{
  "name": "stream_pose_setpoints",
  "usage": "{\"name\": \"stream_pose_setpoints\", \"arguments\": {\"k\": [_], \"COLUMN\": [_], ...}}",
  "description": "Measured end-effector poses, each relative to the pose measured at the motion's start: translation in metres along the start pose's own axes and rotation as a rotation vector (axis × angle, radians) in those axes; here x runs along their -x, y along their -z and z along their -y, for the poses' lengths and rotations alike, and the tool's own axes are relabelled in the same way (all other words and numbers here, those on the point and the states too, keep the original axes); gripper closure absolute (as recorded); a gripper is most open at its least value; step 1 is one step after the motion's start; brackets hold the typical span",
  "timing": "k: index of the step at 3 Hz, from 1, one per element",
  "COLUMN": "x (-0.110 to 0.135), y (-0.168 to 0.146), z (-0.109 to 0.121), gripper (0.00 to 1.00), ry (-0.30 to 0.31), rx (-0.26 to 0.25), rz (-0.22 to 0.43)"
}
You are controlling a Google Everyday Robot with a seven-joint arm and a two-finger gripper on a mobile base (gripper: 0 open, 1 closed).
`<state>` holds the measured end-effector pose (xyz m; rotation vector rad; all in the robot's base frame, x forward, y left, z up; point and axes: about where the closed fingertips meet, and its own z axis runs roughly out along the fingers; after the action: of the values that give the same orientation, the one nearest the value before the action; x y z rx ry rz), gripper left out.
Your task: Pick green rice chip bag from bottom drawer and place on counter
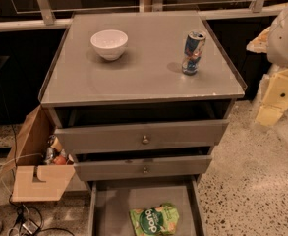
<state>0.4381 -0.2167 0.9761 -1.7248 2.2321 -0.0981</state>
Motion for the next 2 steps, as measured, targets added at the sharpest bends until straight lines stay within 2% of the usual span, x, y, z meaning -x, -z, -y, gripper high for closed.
{"name": "stream_pose_setpoints", "arguments": {"k": [1,2], "x": [0.000,0.009], "y": [0.000,-0.016], "z": [0.000,-0.008], "gripper": [0.00,0.00], "ry": [0.000,0.010], "rx": [0.000,0.010], "rz": [0.000,0.038]}}
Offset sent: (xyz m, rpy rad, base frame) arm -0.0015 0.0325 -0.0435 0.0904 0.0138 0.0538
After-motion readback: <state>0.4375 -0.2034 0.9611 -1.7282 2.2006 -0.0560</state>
